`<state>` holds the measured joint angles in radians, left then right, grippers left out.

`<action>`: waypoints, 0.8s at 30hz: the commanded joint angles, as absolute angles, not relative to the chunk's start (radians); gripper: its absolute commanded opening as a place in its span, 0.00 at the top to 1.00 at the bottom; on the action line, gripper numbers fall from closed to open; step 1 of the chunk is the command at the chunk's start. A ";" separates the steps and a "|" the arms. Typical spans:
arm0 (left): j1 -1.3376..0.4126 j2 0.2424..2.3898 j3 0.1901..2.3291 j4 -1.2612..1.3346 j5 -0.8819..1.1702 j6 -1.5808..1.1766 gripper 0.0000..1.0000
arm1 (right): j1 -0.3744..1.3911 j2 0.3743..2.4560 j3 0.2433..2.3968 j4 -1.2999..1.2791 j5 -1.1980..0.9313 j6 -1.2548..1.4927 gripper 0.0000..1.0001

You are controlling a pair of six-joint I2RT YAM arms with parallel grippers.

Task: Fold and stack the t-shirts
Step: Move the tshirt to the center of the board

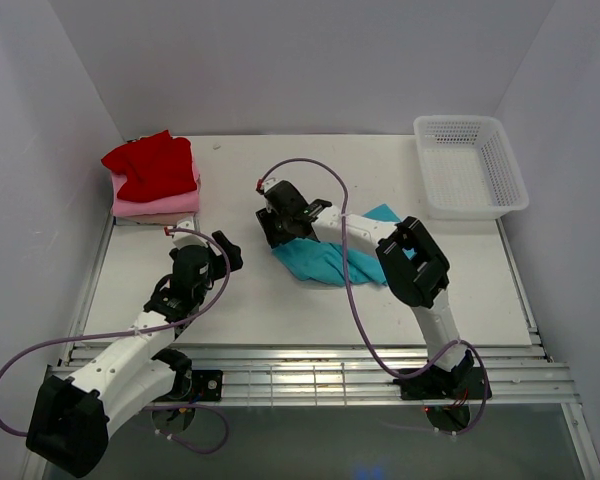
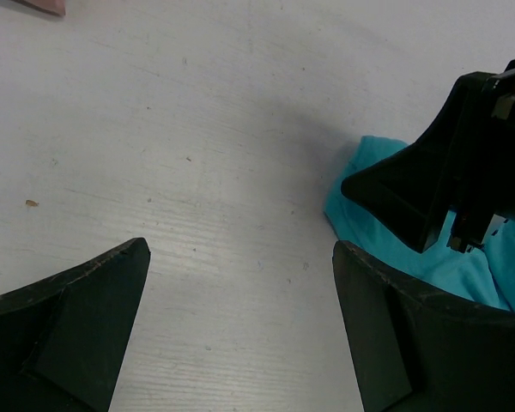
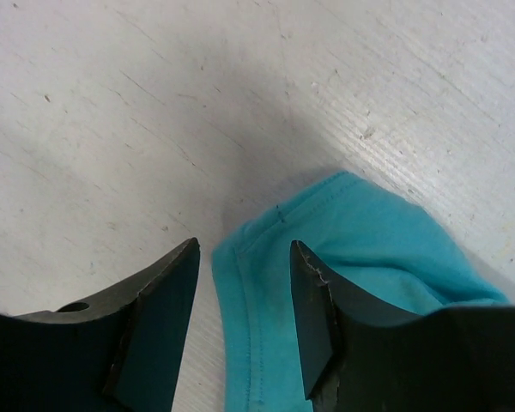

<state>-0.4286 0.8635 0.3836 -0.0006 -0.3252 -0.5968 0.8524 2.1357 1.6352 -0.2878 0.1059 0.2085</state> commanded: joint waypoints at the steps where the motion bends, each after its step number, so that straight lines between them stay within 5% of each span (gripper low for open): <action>1: -0.426 0.864 0.373 0.021 -0.325 -0.606 0.02 | 0.861 2.175 1.703 -0.284 0.091 0.227 0.47; 17: -0.426 0.845 0.364 0.018 -0.345 -0.584 0.02 | 0.911 2.235 1.698 -0.376 0.201 0.248 0.47; 24: -0.426 0.831 0.361 0.005 -0.353 -0.575 0.02 | 0.927 2.257 1.678 -0.437 0.207 0.271 0.72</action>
<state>-0.4286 0.8600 0.3683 0.0067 -0.3336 -0.5884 0.9100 2.2326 1.7046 -0.3424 0.2085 0.2436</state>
